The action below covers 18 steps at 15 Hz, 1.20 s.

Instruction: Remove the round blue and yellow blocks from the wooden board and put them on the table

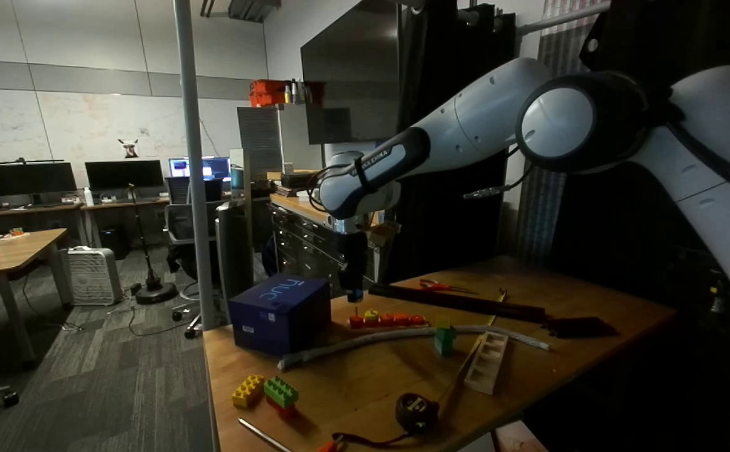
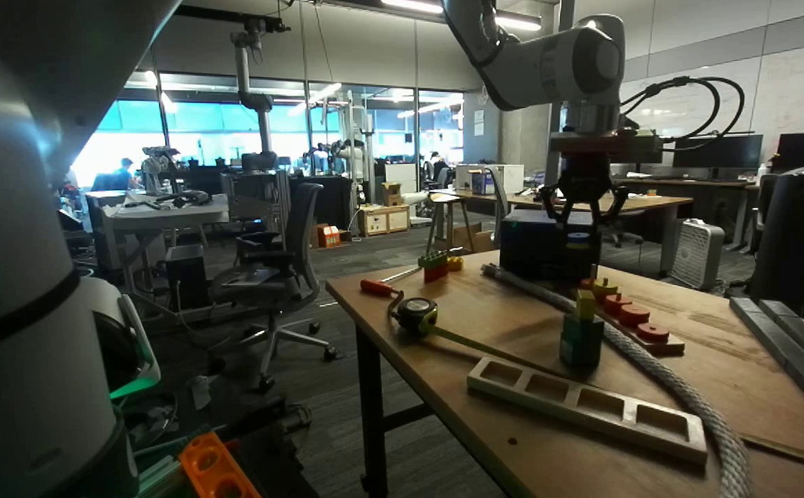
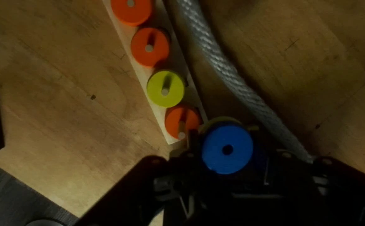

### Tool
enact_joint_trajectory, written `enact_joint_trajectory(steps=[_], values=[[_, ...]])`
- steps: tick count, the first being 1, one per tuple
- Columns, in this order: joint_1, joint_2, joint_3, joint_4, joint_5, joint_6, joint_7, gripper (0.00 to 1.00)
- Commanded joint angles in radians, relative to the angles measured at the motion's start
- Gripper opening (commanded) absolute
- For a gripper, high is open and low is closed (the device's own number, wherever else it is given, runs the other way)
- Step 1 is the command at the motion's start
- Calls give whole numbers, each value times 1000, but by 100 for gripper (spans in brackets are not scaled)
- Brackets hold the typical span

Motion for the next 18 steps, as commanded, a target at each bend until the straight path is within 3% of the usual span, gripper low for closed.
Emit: enact_joint_trajectory(steps=[1, 8, 12, 18], values=[[6, -129, 6, -172, 35, -6, 51, 24], [5, -242, 26, -399, 123, 50, 63, 23], [9, -266, 22, -522, 141, 173, 60, 23], [8, -250, 18, -614, 131, 314, 69, 24]])
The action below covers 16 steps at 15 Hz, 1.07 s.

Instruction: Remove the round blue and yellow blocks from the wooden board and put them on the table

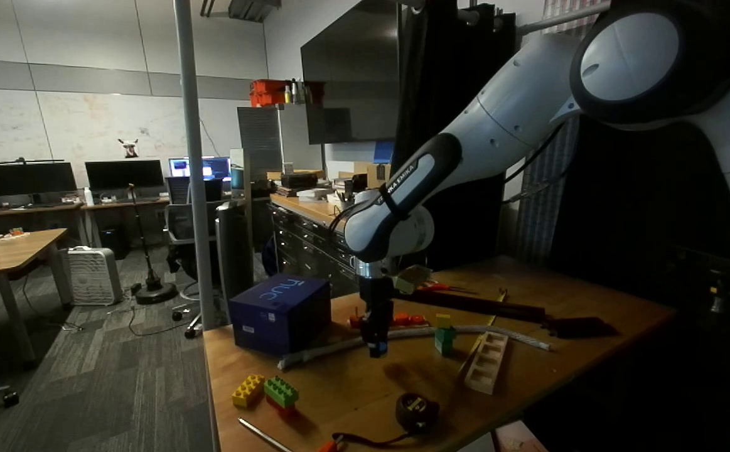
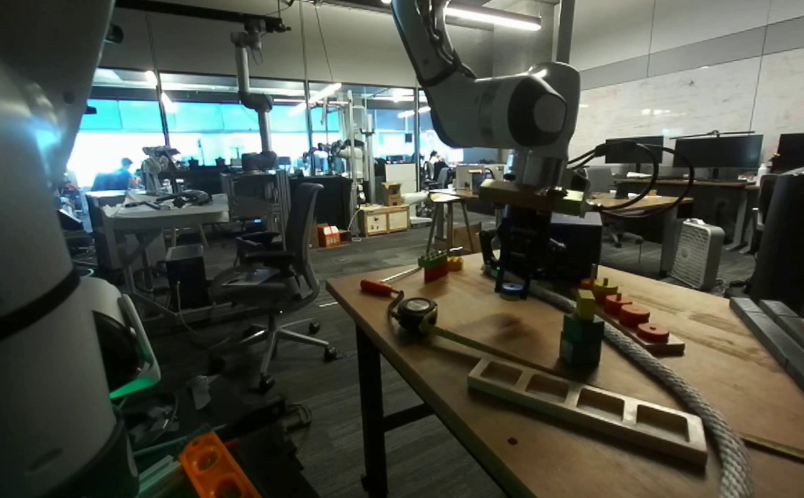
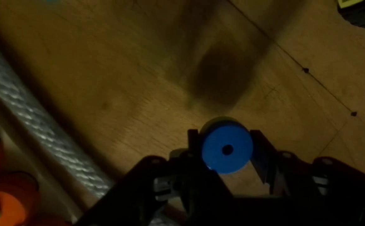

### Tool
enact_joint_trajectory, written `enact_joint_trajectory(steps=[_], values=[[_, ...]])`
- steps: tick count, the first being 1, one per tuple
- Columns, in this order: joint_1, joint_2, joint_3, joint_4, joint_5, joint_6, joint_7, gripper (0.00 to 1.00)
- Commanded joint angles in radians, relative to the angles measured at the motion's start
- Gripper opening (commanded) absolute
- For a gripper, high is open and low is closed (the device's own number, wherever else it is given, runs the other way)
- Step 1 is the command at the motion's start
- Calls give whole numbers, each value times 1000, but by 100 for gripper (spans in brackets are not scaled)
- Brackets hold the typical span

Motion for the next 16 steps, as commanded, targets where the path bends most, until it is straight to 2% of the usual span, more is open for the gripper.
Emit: enact_joint_trajectory(steps=[1, 6, 7, 8, 9, 12, 13, 16], values=[[8, -35, -9, -71, 4, 73, 21, 24], [13, -35, -13, -95, -6, 92, 44, 24], [13, -37, -13, -97, -5, 90, 47, 48], [13, -37, -13, -99, -6, 90, 52, 69], [14, -37, -14, -100, -7, 87, 57, 73], [18, -40, -15, -102, -10, 81, 73, 96], [22, -44, -17, -101, -16, 75, 84, 100], [58, -111, -27, -117, -66, 39, 160, 100]])
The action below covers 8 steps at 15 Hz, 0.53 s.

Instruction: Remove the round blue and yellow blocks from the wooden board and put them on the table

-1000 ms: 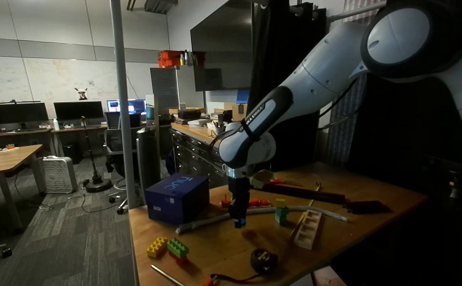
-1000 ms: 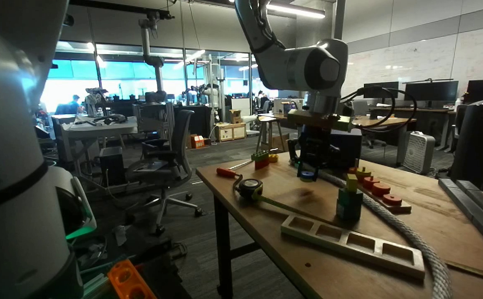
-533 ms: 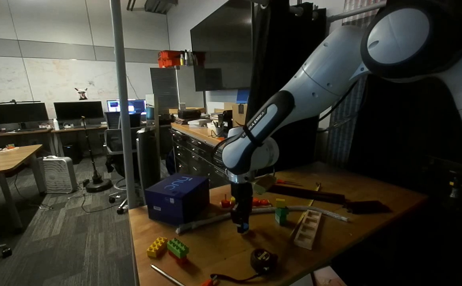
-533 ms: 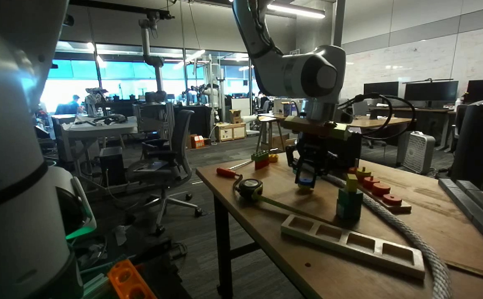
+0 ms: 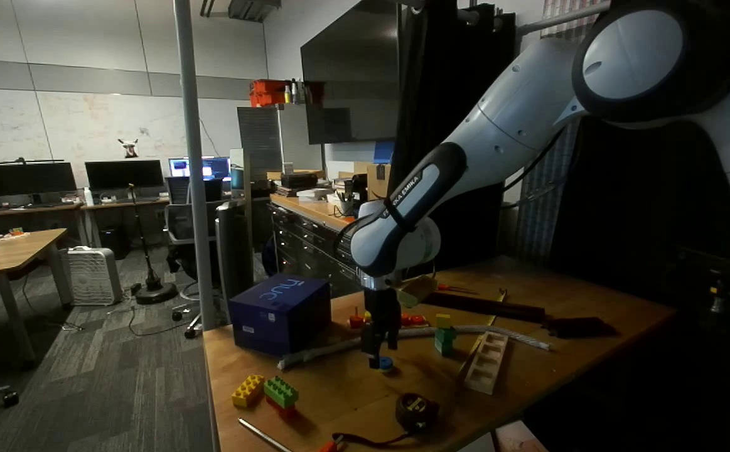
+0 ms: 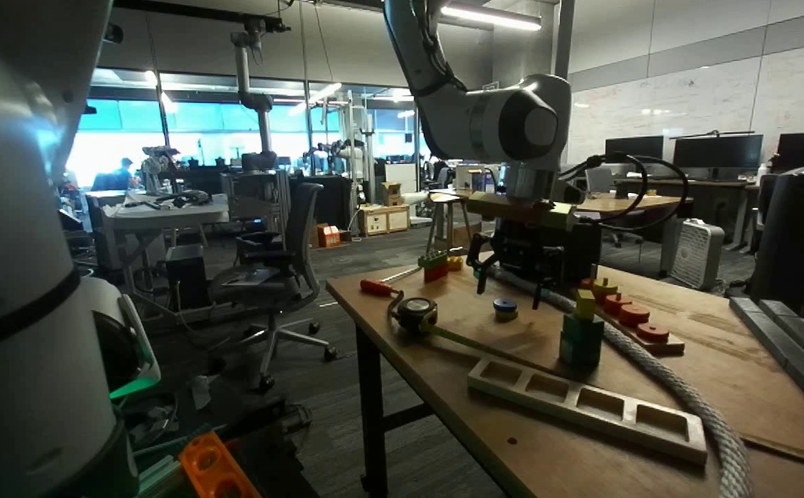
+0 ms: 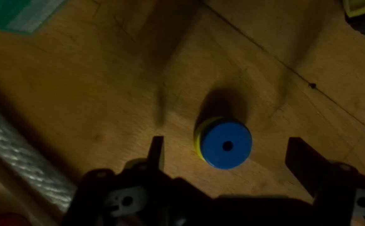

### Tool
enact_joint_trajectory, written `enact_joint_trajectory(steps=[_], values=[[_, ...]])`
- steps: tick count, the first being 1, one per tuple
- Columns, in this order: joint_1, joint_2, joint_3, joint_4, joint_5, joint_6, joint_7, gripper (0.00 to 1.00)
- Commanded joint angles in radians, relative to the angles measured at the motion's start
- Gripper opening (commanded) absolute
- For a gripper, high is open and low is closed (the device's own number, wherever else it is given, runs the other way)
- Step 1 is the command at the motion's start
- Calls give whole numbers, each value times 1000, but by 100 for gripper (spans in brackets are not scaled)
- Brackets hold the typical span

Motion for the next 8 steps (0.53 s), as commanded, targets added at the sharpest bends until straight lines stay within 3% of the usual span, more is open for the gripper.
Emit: enact_joint_trajectory(steps=[1, 8], values=[[69, -146, -28, -64, -80, -42, 125, 100], [185, -438, 0, -97, -254, -240, 492, 100]])
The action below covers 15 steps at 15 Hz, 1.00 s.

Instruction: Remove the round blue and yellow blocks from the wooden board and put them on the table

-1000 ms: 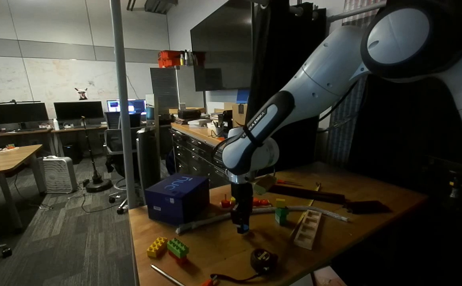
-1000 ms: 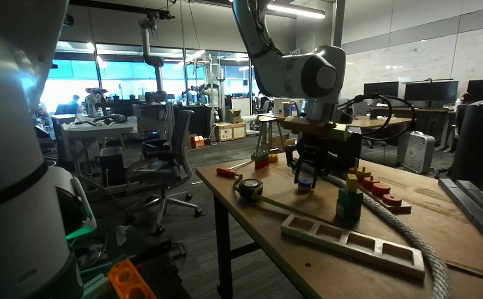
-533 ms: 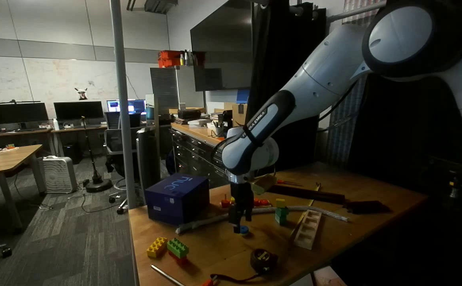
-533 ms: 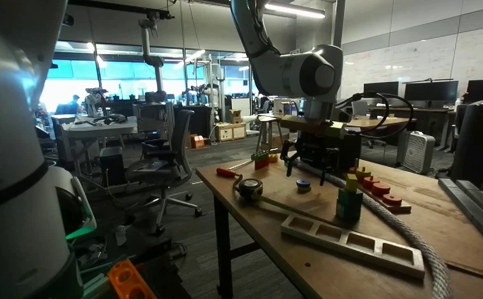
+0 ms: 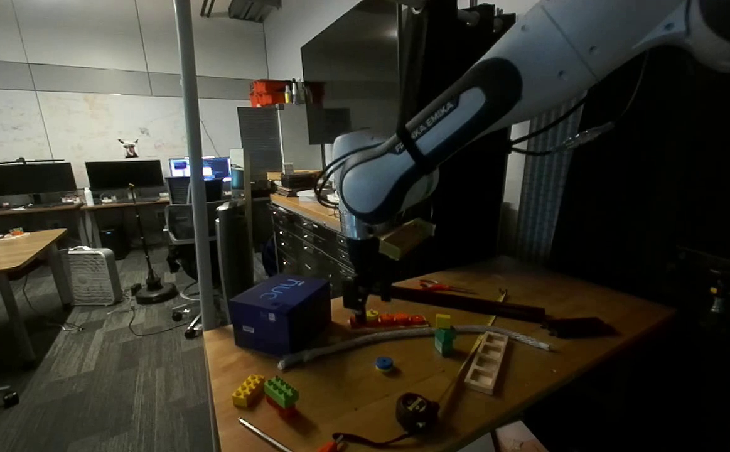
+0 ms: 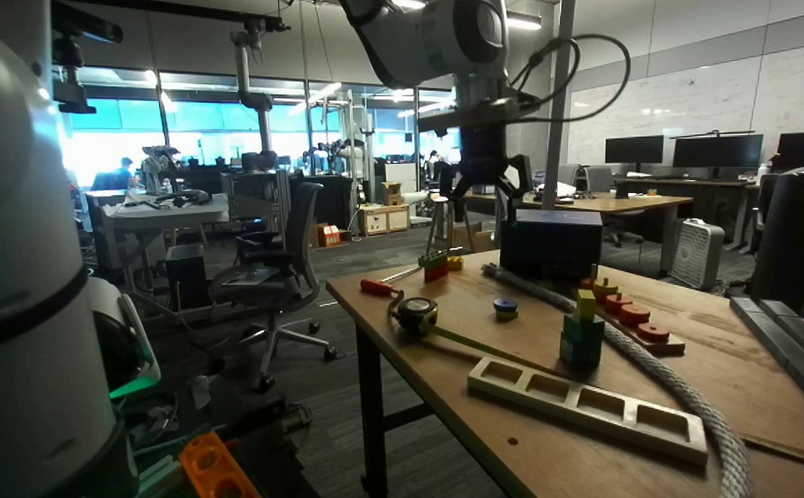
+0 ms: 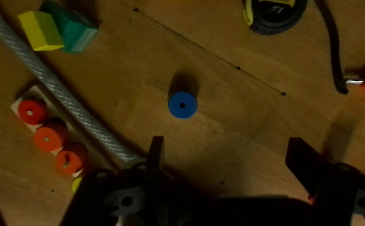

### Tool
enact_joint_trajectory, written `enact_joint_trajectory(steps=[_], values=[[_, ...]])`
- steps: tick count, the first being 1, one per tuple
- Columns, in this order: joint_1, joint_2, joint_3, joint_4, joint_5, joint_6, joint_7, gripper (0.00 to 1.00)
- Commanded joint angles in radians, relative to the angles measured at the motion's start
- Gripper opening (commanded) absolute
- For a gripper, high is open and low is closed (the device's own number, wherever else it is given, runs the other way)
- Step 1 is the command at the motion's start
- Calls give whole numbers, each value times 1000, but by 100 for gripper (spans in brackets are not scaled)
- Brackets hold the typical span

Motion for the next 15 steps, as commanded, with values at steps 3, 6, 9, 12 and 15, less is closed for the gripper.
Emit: enact_joint_trajectory(steps=[3, 6, 9, 12, 15], values=[[73, -298, 51, -71, -136, -188, 341, 100], [73, -449, 106, -90, -140, -313, 475, 100], [59, -625, 141, -139, -110, -395, 567, 100], [46, -805, 147, -185, -77, -488, 619, 100], [32, -955, 100, -226, -31, -571, 585, 100]])
